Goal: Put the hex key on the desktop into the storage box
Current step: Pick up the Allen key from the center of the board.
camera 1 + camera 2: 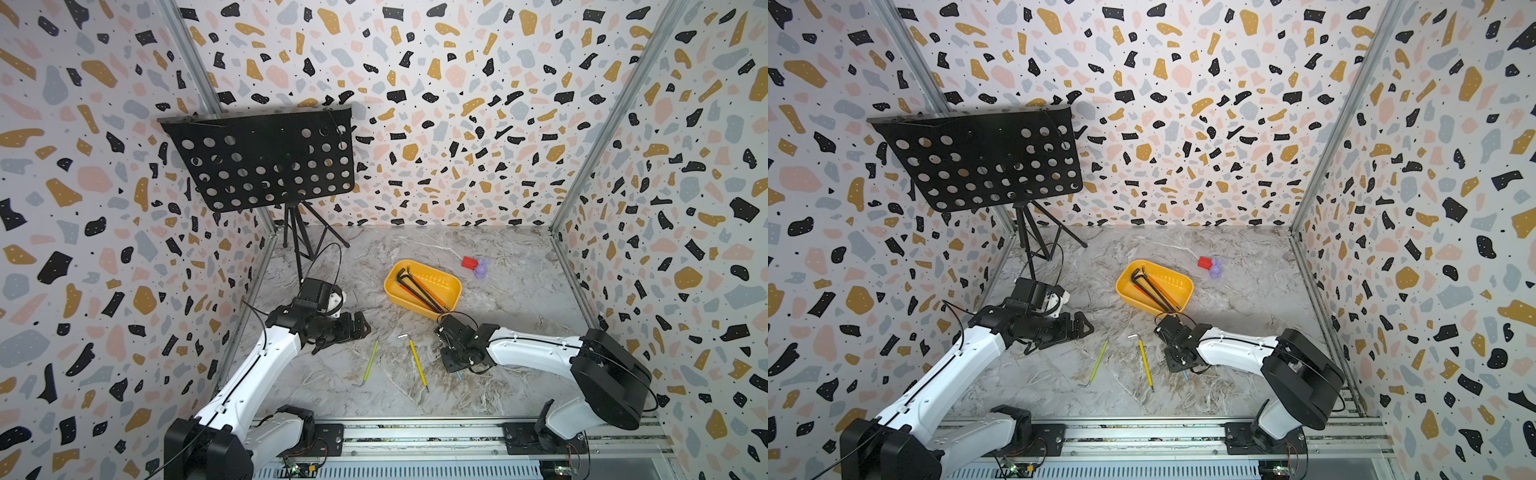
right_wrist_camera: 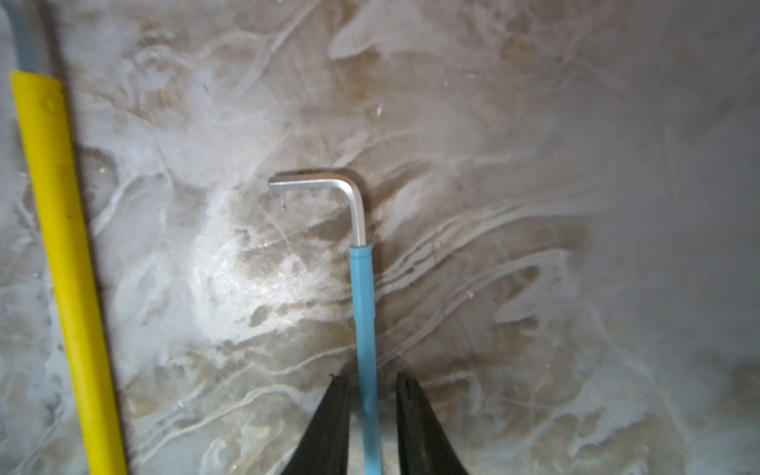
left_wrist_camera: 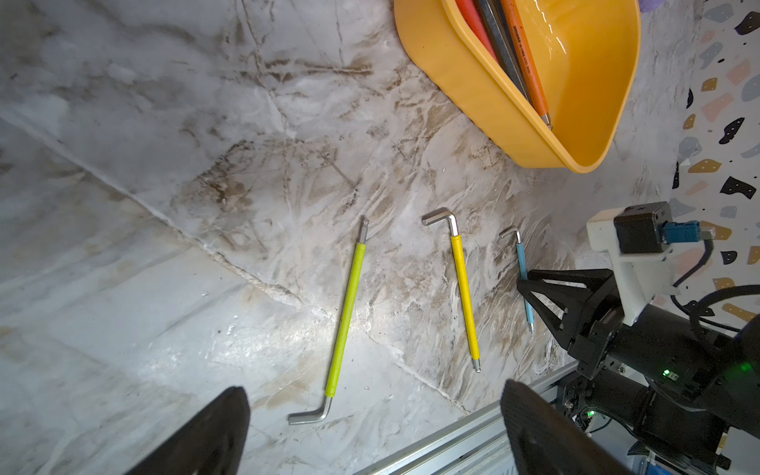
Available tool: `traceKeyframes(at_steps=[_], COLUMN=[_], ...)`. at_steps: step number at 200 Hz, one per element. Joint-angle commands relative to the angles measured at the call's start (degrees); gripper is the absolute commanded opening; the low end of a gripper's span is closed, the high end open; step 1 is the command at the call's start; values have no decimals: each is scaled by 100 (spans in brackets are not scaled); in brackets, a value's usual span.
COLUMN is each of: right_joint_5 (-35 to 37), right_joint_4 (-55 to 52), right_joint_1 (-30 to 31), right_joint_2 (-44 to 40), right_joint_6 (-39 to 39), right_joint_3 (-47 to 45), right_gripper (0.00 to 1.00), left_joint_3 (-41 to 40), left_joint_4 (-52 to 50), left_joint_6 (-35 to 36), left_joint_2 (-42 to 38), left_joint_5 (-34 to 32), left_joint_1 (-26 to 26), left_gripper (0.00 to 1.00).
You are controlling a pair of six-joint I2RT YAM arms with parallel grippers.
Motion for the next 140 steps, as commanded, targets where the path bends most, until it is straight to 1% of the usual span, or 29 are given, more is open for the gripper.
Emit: traceKeyframes(at_steps=[1, 51, 94, 140], right_joint_5=[129, 67, 201, 418], right_joint_4=[-148, -15, -75, -316], right_joint_1=[75, 200, 245, 244], right_joint_2=[322, 605, 470, -226], right_joint_6=[103, 175, 185, 152], right_joint_3=[81, 171, 210, 223], right_gripper=[23, 12, 0, 0], left_joint_3=[153, 160, 157, 158], left_joint_4=[65, 61, 66, 61], left_joint_6=[66, 66, 58, 48], left_joint_2=[-80, -60, -71, -96], left_joint_5=[-28, -28, -72, -72], left_joint_1=[-31, -32, -35, -37], left_gripper=[100, 100, 100, 100])
